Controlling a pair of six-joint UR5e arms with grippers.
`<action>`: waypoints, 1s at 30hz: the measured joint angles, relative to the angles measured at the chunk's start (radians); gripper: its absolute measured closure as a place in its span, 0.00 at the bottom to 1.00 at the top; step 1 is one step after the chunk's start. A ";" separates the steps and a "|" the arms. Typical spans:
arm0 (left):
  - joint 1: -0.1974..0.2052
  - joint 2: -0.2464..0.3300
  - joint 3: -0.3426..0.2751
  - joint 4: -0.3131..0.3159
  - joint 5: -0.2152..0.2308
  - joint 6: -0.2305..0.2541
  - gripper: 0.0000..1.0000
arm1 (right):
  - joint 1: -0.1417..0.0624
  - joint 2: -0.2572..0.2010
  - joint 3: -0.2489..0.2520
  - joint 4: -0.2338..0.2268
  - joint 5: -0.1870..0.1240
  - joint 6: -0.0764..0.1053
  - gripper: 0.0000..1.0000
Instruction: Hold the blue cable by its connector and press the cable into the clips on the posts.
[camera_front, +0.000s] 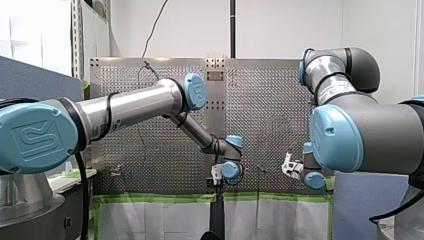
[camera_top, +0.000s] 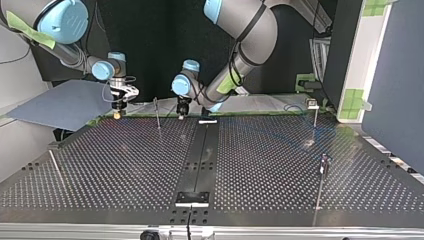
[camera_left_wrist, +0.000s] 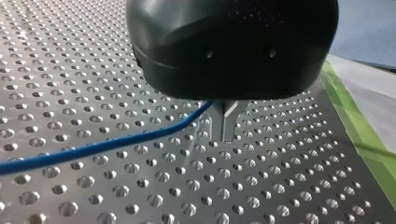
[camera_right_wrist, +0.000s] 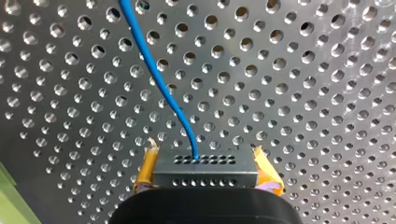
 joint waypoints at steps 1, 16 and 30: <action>0.000 0.000 0.000 0.000 -0.001 0.000 1.00 | 0.000 0.000 -0.001 0.000 -0.001 0.003 1.00; 0.028 0.000 0.033 -0.007 0.005 -0.031 1.00 | 0.000 0.002 -0.008 0.000 -0.003 0.010 1.00; 0.020 0.003 -0.010 -0.089 0.067 -0.033 0.59 | 0.007 0.006 -0.008 0.005 -0.003 0.032 1.00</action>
